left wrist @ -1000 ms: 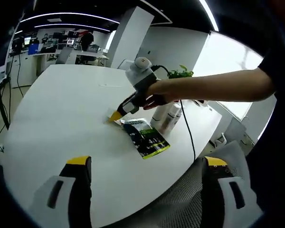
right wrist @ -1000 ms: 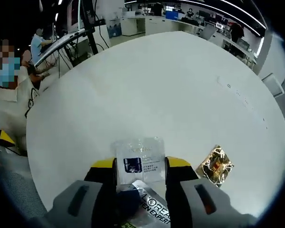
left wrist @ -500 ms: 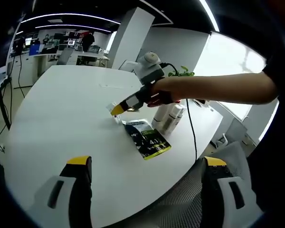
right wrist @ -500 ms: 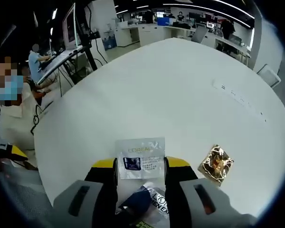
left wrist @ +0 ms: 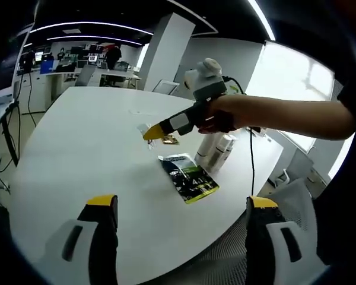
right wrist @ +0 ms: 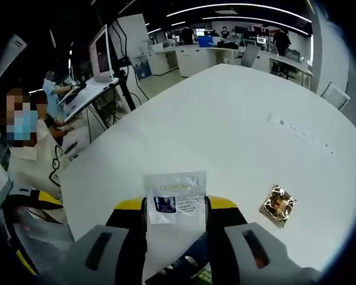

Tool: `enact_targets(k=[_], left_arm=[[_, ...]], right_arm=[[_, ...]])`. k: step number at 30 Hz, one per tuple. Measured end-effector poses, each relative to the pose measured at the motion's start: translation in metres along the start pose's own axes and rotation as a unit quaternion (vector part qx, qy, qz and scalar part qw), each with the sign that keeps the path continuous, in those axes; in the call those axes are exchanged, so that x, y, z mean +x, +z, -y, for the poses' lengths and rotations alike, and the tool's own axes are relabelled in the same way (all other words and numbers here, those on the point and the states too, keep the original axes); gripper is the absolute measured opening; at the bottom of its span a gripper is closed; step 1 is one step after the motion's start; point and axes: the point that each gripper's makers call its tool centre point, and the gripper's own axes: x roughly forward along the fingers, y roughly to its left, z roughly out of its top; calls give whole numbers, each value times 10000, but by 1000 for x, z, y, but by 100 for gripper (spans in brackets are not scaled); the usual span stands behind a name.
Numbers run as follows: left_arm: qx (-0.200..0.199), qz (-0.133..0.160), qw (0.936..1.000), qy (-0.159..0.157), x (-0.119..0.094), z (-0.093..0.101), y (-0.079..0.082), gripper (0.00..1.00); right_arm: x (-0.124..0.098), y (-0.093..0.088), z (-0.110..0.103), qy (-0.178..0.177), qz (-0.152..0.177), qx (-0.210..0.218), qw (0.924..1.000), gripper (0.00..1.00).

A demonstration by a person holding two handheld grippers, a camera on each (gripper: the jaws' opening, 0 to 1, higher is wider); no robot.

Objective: Arrange the skincare products in the storage area until every visible bottle or jar stands upright without overlapping.

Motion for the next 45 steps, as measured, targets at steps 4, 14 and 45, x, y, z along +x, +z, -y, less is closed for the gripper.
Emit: enact_targets(k=[4,14,45], left_arm=[[66,22,10000,55,-1,0,1,81],[254,6,9997,24,0,3,3,72],[72,306,9994,158,21,41,14,21]], right_arm=[[-12,1,-12,19,100,-19,9999,38],[-33,-3,-22,22,344,188,9992,38],[-109,-50,-84,550,1124,1437,9817,38]])
